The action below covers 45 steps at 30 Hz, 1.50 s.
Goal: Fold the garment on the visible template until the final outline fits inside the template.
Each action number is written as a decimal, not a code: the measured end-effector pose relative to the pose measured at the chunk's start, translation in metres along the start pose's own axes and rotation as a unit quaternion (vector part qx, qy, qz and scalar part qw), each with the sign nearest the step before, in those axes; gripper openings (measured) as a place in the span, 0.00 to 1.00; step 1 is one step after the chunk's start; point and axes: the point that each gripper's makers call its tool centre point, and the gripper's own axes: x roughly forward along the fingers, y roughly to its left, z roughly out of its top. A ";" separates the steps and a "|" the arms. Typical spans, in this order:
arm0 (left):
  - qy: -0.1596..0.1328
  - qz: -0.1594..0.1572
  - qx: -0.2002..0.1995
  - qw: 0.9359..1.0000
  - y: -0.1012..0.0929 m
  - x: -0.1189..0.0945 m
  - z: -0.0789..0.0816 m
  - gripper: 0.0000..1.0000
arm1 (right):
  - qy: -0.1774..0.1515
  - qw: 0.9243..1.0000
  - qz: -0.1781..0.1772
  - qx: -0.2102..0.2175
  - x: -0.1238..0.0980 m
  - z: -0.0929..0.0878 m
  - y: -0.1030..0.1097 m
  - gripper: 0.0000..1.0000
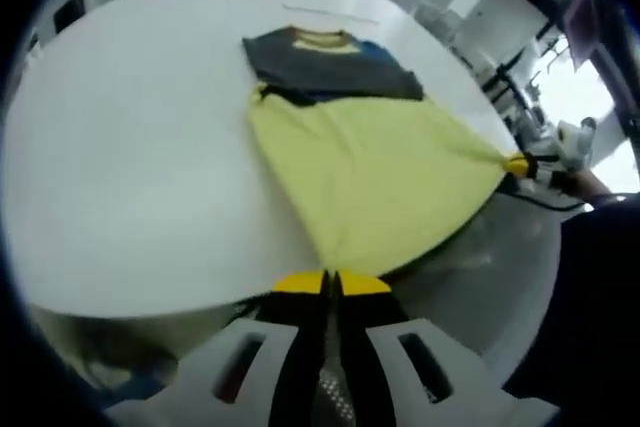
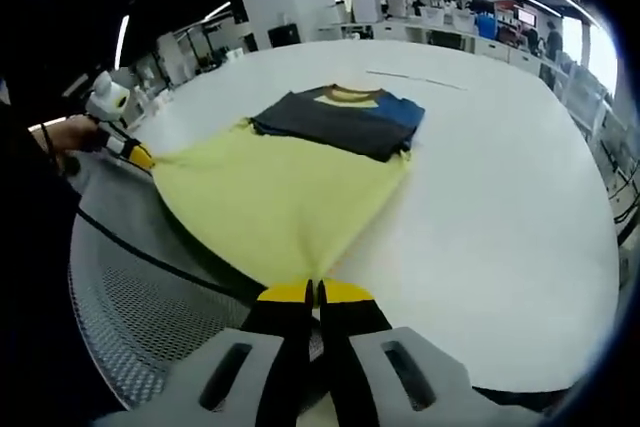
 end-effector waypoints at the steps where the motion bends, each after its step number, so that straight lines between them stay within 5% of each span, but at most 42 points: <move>1: 0.000 0.000 0.000 1.000 -0.001 -0.002 0.000 0.00 | 0.001 1.000 0.002 0.000 -0.002 -0.001 0.002 0.03; 16: -0.015 -0.033 -0.028 0.999 -0.020 -0.039 0.005 0.00 | -0.010 1.000 0.011 -0.002 -0.029 0.006 0.017 0.03; 29: -0.021 -0.035 -0.006 0.999 -0.044 -0.071 0.017 0.00 | -0.025 0.999 0.023 -0.014 -0.050 0.026 0.024 0.03; 35: 0.003 -0.029 0.008 1.000 -0.044 -0.077 0.010 0.00 | 0.018 0.998 0.055 -0.003 -0.054 0.009 0.036 0.02; 41: 0.031 -0.034 0.008 0.999 -0.045 -0.082 0.001 0.00 | 0.020 0.997 0.069 -0.006 -0.060 0.012 0.041 0.02; 45: 0.021 -0.036 0.005 0.999 -0.041 -0.080 0.010 0.00 | 0.009 0.998 0.065 -0.011 -0.059 0.025 0.037 0.02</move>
